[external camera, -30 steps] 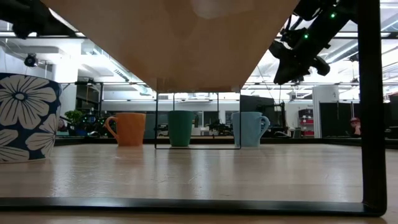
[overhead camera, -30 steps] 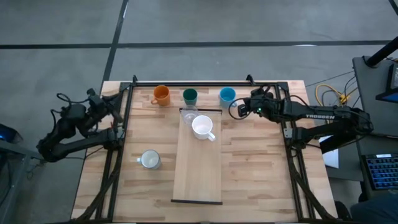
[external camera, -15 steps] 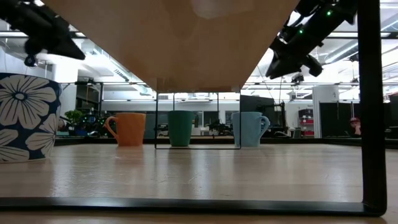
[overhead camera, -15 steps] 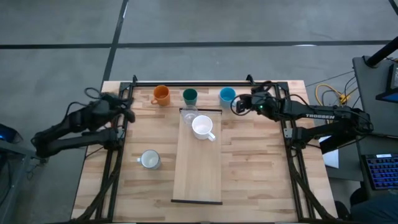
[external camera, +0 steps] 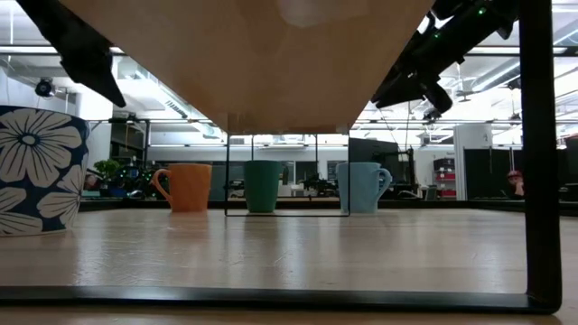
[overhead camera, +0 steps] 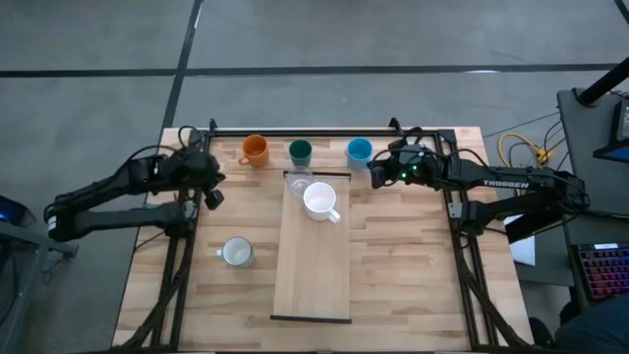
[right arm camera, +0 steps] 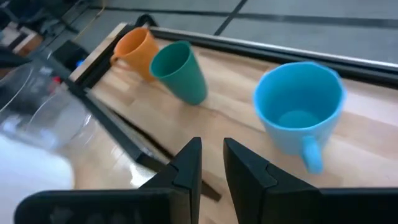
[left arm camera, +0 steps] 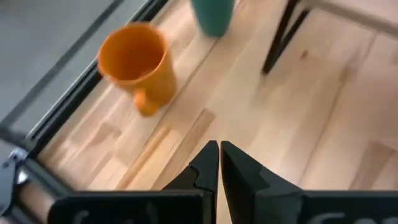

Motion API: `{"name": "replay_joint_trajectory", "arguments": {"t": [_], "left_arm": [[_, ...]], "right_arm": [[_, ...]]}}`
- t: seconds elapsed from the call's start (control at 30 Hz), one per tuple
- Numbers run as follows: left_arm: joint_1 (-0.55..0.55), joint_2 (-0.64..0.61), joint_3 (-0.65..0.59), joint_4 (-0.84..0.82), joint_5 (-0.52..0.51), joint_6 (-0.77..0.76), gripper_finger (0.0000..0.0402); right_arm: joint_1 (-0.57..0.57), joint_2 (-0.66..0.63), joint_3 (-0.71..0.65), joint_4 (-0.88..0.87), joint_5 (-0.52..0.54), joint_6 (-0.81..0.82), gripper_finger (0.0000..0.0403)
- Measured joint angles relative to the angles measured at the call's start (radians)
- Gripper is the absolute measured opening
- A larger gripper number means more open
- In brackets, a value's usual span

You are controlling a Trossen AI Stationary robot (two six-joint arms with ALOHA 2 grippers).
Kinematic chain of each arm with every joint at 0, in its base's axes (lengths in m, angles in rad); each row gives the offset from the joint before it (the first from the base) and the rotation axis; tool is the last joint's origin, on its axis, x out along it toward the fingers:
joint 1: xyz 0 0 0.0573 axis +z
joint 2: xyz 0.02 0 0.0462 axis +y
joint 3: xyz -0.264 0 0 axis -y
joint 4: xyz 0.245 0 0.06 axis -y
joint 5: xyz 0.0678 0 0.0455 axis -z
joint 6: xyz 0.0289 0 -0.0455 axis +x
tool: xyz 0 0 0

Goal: Stack small to large cups/mugs on shelf
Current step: Put the orange mug on the shelf

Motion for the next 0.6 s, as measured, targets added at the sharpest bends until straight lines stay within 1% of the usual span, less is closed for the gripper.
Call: {"name": "replay_joint_trajectory", "arguments": {"t": [0.13,0.2,0.3,0.37,0.5,0.53,0.6], "left_arm": [[0.062,0.011,-0.002,0.022,0.087,0.041,0.0004],[0.099,0.011,-0.009,0.031,0.095,0.045,0.0004],[0.161,0.063,-0.012,0.043,0.114,0.063,0.0004],[0.203,0.102,-0.013,0.046,0.181,0.097,0.0004],[0.276,0.183,-0.015,0.117,0.372,0.153,0.0004],[0.289,0.201,-0.015,0.141,0.395,0.157,0.0004],[0.313,0.243,-0.016,0.183,0.403,0.158,0.0004]], "right_arm": [[0.002,0.000,0.000,-0.001,-0.026,-0.043,0.0061],[0.002,0.000,0.000,-0.001,-0.025,-0.066,0.0061],[0.002,0.000,0.000,-0.001,-0.025,-0.096,0.0061],[0.002,0.000,0.000,-0.001,-0.025,-0.104,0.0061],[0.002,0.000,0.000,-0.001,-0.025,-0.126,0.0061],[0.002,0.000,0.000,-0.001,-0.025,-0.129,0.0061],[0.004,0.000,0.000,-0.001,-0.025,-0.135,0.0061]]}}
